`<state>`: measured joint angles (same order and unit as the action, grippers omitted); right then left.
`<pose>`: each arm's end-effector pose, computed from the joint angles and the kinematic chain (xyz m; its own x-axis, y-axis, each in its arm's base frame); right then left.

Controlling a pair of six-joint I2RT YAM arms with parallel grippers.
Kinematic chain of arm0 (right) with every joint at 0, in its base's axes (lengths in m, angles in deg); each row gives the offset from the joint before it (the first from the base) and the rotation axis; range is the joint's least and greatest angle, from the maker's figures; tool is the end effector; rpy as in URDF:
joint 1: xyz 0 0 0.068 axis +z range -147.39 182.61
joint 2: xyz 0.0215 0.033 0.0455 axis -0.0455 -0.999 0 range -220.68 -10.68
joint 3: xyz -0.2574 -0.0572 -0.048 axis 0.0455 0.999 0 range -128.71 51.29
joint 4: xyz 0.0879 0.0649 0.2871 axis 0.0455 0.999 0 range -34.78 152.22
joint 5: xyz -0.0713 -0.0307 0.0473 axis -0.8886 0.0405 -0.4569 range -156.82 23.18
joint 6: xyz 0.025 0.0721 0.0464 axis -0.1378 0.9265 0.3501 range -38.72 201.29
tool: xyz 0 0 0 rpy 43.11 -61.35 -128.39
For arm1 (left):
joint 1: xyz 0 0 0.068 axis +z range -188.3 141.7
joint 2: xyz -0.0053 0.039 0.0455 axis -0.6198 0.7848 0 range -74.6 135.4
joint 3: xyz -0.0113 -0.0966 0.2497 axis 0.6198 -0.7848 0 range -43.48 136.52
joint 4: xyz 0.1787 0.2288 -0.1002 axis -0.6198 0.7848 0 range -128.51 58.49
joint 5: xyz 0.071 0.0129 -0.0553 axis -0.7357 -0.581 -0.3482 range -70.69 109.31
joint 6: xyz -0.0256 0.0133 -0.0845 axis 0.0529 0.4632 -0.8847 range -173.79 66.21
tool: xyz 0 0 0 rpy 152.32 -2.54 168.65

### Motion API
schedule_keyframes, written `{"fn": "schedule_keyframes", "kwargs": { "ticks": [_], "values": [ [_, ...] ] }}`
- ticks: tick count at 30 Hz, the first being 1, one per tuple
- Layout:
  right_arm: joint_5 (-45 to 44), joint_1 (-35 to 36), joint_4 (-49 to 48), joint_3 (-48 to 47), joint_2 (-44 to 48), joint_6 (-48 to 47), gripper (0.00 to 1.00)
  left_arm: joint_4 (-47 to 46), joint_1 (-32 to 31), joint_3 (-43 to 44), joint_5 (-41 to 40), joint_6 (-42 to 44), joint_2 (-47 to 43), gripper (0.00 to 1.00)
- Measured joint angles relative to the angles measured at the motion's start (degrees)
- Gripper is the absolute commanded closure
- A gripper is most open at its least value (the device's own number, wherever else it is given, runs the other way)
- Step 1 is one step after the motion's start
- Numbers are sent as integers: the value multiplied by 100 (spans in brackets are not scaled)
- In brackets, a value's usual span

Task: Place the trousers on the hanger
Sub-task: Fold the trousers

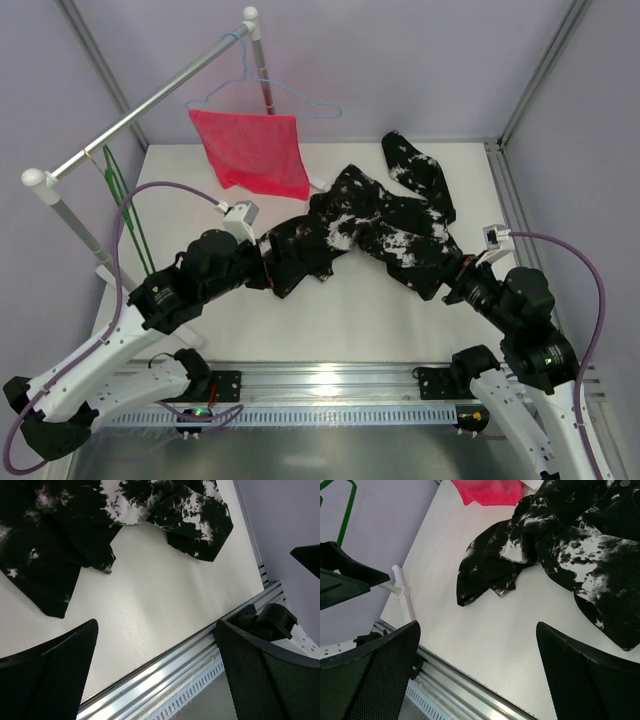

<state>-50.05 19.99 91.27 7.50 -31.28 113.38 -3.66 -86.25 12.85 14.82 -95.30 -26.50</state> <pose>0.1553 0.0727 0.3419 -0.4746 0.3846 -0.7918 -0.3568 0.7382 0.5725 0.1826 -0.1932 0.3389 -0.6843 -0.2281 -0.6927 0.3202 0.7594 -0.5664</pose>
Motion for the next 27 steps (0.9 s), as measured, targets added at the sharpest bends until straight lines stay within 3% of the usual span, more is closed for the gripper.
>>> {"fn": "schedule_keyframes", "kwargs": {
  "ticks": [11,20,27],
  "values": [
    [-704,0,238,26,-479,90,0,170,0,39,-155,31,50,0],
    [-2562,-68,179,-83,-2500,-190,0,11,0,120,-415,184,723,0],
    [-2732,-732,-319,26,-3244,-334,7,-402,74,365,-439,306,1648,0]
  ]
}}
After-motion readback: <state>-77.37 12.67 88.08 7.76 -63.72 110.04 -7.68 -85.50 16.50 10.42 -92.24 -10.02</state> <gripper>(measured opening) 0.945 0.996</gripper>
